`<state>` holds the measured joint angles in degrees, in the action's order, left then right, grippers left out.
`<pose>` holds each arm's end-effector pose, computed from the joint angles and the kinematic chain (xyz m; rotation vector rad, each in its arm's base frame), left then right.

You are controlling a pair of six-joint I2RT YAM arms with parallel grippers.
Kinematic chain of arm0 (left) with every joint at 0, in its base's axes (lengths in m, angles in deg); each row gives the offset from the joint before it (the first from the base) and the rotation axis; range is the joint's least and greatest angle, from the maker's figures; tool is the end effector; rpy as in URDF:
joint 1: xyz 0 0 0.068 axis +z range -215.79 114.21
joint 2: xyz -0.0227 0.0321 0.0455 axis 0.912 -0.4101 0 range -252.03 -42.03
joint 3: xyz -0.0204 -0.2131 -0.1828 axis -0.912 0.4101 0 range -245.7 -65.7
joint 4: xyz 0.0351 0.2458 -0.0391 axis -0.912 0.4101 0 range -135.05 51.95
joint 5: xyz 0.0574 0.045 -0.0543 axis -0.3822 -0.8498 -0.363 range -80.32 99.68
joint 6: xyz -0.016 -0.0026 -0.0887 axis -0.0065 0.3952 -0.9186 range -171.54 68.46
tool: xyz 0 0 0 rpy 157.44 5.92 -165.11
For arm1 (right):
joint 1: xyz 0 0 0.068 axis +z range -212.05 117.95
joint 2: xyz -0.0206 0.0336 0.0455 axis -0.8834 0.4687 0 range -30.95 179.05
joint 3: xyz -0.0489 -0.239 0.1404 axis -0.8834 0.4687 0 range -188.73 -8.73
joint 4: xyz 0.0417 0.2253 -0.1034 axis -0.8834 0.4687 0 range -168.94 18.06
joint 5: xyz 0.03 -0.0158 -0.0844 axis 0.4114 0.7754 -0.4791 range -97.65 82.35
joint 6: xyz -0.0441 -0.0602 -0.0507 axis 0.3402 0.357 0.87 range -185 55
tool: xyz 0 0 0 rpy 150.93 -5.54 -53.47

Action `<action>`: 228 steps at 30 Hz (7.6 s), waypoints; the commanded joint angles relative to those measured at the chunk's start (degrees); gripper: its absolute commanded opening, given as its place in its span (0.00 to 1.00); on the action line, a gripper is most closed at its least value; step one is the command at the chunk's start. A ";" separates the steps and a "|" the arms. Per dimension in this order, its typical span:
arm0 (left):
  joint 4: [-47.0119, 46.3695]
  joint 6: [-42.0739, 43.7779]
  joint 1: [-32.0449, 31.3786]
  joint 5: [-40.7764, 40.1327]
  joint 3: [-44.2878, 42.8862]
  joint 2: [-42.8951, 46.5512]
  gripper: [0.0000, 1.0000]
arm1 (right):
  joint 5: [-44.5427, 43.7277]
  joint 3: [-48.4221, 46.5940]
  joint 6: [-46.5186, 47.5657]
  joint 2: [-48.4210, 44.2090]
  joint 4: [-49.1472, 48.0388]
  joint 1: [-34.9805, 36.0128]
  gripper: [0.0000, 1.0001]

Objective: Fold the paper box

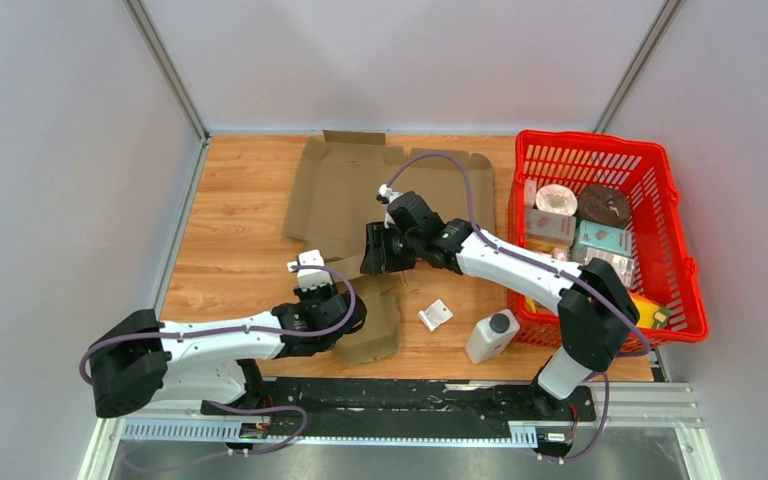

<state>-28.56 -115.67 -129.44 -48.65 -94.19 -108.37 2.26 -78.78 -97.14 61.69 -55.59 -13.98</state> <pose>0.1501 -0.1487 0.1726 -0.3640 1.9795 -0.0857 0.2427 0.2910 0.2413 -0.4394 2.4985 0.8290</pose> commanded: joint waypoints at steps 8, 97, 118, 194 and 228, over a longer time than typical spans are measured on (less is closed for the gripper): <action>-4.35 0.68 -0.33 1.81 3.00 2.80 0.00 | 10.73 6.22 -15.13 1.58 -17.63 -3.15 0.42; -6.12 0.86 -0.41 1.55 4.32 3.59 0.00 | -25.92 11.24 4.28 7.73 -19.66 10.11 0.00; -5.68 0.77 -0.50 1.46 3.88 3.42 0.00 | -21.18 18.25 3.58 0.18 -16.85 9.05 0.07; -5.50 1.12 -0.94 1.37 3.44 3.24 0.00 | -21.00 25.30 26.95 -17.32 -18.94 6.24 0.58; -7.35 1.39 -0.85 1.63 5.11 5.00 0.00 | -35.83 29.70 35.22 -0.89 -57.45 16.00 0.46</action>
<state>-34.74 -114.60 -129.93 -47.43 -89.60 -103.94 -28.32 -49.16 -62.56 58.87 -107.17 1.26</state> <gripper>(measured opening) 0.021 0.439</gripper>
